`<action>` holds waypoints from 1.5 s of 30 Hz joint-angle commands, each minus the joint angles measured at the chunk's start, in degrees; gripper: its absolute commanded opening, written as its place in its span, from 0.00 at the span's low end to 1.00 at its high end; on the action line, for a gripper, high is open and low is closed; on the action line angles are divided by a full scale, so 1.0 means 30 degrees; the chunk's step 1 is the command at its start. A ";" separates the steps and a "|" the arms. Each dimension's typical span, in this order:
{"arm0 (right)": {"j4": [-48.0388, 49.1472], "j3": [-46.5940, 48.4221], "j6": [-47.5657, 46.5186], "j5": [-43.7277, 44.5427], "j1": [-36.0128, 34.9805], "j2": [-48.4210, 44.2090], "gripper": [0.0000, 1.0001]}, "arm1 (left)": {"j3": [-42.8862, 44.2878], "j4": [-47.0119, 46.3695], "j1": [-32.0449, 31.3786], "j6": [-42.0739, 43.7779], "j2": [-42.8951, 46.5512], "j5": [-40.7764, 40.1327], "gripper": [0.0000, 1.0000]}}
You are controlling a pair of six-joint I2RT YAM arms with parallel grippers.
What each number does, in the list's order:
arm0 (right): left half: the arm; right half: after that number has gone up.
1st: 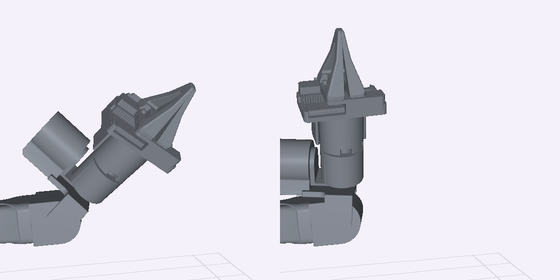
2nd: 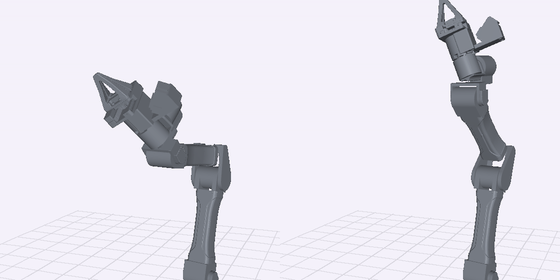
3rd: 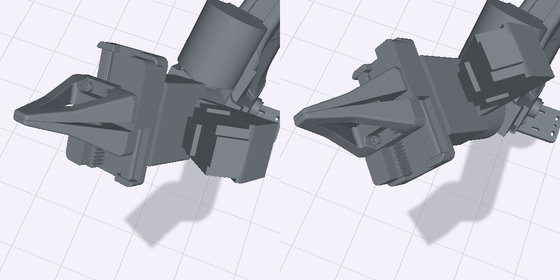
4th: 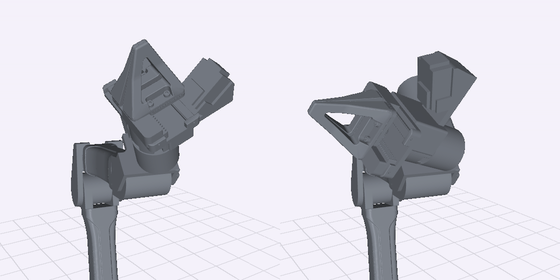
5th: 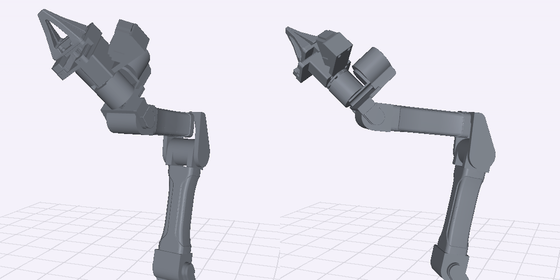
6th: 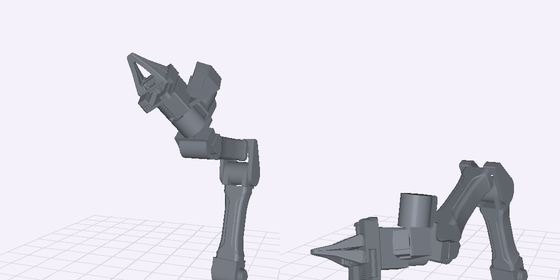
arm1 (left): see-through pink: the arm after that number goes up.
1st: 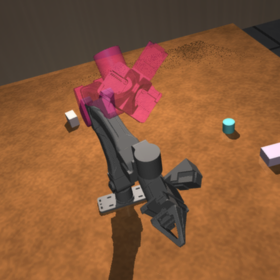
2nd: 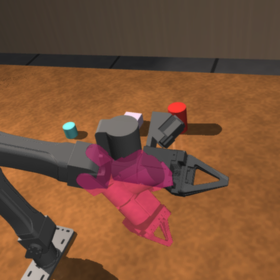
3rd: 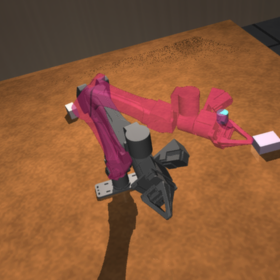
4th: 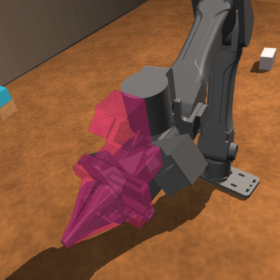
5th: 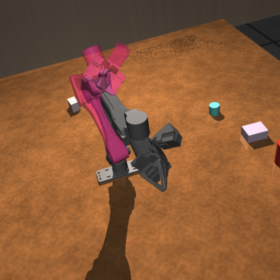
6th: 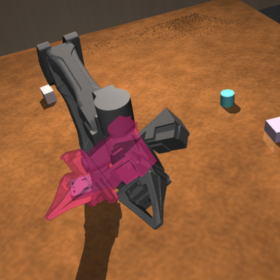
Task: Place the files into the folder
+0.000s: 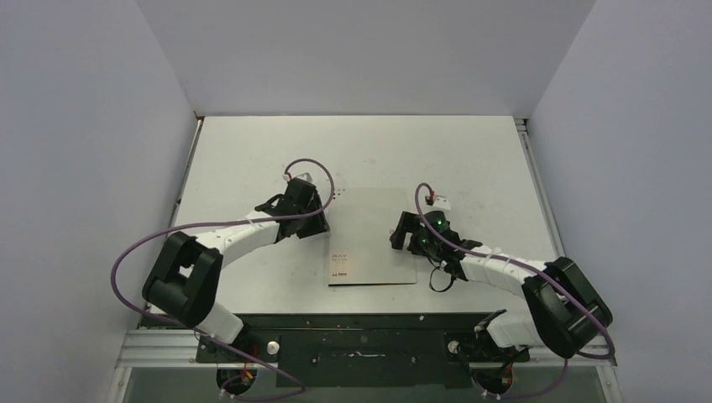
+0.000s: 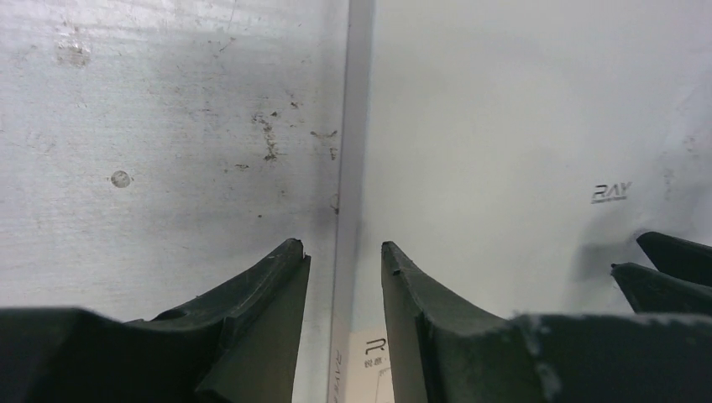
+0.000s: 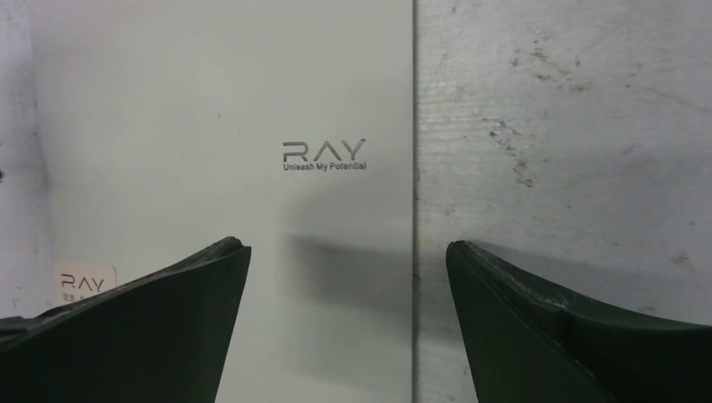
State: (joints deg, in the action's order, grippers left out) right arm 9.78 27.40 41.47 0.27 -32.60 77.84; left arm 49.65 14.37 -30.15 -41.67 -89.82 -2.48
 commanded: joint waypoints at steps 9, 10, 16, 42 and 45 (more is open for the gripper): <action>-0.6505 0.2874 -0.3450 0.3652 0.0525 -0.6097 0.90 | 0.0886 0.1385 0.0265 0.0385 0.6047 0.0402 0.56; -0.6878 0.3117 -0.3737 0.3746 0.0539 -0.6427 0.90 | 0.0930 0.1665 0.0265 0.0571 0.6592 0.0378 0.58; -0.8165 0.4036 -0.5193 0.3612 0.0595 -0.8219 0.90 | 0.1180 0.2774 0.0265 0.1964 1.0014 0.0815 0.69; -1.0934 0.4720 -0.6179 0.4557 0.0557 -1.8562 0.90 | -0.1086 0.2305 0.0265 0.6771 1.9157 0.3661 0.96; -1.0446 0.4178 -0.6122 0.4981 0.0561 -1.9420 0.90 | -0.1194 0.2300 0.0291 0.6695 1.9032 0.3645 0.96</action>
State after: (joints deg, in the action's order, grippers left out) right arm -22.83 41.60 23.05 11.64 -31.14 22.15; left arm 46.17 24.99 -29.56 -22.65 -32.80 6.74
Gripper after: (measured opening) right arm 0.898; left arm 0.965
